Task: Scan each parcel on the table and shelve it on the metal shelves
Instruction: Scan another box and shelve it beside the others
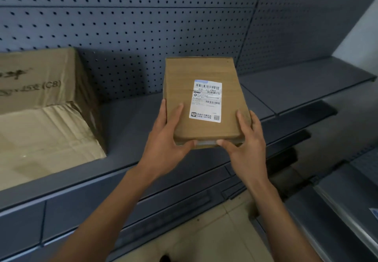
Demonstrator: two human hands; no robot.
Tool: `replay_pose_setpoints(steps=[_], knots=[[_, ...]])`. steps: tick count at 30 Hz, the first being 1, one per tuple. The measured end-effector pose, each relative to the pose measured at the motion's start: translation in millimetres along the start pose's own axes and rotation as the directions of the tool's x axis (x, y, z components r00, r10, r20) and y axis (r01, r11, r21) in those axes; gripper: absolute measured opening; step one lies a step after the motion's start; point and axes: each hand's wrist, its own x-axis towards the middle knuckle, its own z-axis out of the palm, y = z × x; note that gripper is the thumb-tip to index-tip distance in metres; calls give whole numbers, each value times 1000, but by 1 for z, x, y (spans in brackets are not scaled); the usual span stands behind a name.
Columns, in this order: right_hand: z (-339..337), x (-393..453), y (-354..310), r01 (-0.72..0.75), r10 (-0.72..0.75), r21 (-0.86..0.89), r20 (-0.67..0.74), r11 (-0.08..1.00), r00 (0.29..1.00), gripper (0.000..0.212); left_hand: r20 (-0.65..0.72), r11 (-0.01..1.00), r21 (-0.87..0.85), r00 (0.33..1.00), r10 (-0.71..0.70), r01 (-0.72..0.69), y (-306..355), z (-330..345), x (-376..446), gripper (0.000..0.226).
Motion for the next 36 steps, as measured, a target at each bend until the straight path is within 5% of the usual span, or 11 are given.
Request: replay_pose_setpoints(steps=[14, 36], knots=[[40, 65, -2, 121, -128, 43, 306, 992, 943, 91, -178, 963, 124, 960, -214, 238, -7, -19, 13, 102], [42, 110, 18, 389, -341, -71, 356, 919, 870, 82, -273, 941, -12, 904, -328, 338, 11, -2, 41, 98]])
